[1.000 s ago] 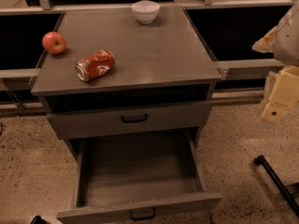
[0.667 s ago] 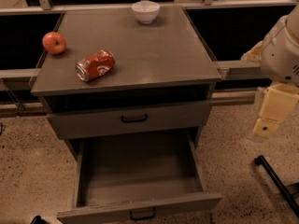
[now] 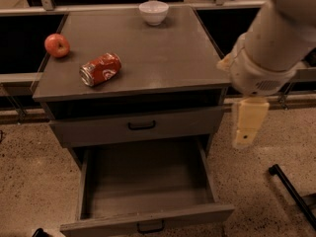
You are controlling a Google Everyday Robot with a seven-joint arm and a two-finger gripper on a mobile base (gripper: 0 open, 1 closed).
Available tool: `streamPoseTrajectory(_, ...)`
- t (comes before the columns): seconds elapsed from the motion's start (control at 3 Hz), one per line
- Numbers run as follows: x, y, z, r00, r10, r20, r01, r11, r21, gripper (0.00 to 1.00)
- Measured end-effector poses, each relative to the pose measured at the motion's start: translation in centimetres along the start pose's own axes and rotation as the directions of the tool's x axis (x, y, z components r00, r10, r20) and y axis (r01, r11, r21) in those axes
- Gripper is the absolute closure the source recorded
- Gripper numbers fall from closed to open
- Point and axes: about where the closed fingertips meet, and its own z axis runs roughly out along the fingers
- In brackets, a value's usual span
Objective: Place coke can into middle drawer
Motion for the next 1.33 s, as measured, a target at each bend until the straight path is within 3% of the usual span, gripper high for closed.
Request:
streamPoseTrajectory(0.33,-3.4,0.5,3.6,0.980,-0.199,0.006,0.199,0.9788,0.049,0.00)
streamPoseTrajectory(0.67,-3.3,0.4,3.1,0.983,-0.185,0.004,0.184,0.9814,0.053,0.00)
streamPoseTrajectory(1.0,-5.8,-3.2,4.2,0.949,-0.315,0.013,0.313,0.9469,0.071,0.00)
streamPoseTrajectory(1.33,-10.9,-7.6,5.7,0.855,-0.518,0.017,0.515,0.8531,0.083,0.00)
